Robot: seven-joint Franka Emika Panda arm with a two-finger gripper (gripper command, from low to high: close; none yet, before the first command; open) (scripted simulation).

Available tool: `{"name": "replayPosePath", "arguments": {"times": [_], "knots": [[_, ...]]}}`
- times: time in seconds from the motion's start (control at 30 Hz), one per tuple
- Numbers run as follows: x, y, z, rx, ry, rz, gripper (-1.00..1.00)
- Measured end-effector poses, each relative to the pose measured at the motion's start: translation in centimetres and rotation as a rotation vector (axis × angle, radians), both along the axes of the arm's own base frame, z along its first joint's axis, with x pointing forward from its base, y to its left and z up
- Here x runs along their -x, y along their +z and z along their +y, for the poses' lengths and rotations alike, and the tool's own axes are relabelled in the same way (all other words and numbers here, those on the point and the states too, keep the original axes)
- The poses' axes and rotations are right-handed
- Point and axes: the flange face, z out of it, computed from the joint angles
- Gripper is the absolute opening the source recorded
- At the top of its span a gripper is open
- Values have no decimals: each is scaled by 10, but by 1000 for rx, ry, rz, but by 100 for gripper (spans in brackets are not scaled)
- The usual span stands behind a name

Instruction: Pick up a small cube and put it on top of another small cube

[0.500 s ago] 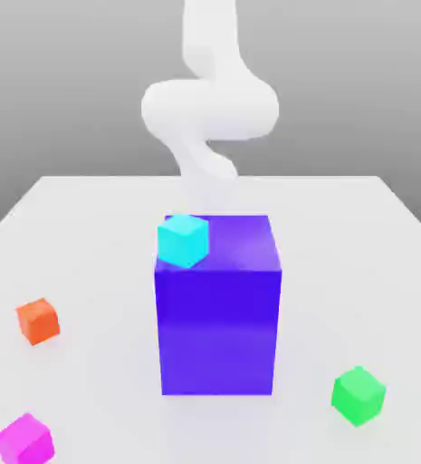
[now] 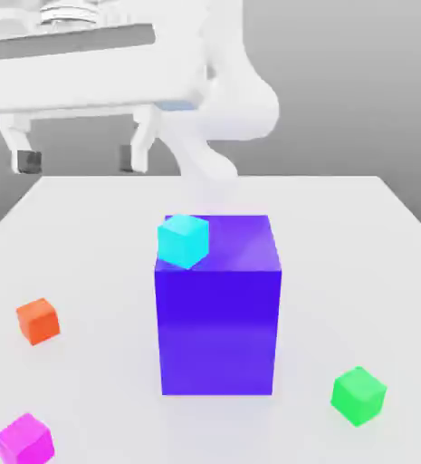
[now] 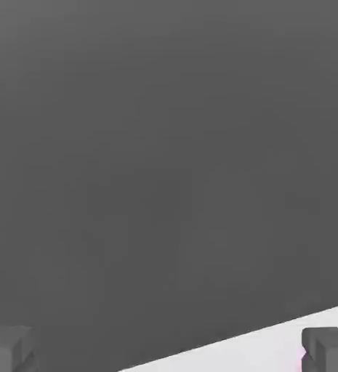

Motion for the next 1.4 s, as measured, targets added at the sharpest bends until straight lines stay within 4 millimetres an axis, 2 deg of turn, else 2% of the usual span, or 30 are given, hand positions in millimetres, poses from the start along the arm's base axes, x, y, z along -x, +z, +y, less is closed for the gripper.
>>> {"name": "replayPosePath", "arguments": {"times": [0.17,0.27,0.47,0.6,0.63,0.8,0.83,0.87,1.0,1.03,1.2,1.3,1.4], "knots": [[-8,-87,-45,-32,-108,120,0],[-6,-141,-64,-45,-159,193,0],[18,-247,-104,-63,-272,339,0],[22,-308,-110,-63,-290,362,0],[23,-322,-111,-63,-291,363,-100],[23,-322,-110,-64,-291,363,-100],[23,-328,-110,-64,-291,363,-100],[23,-324,-111,-64,-291,363,-100],[23,-276,-110,-64,-289,363,-100],[19,-268,-95,-59,-245,364,-100],[2,-250,30,-9,124,369,-100],[7,-241,106,29,354,366,-100],[24,-232,181,75,595,361,-100]]}}
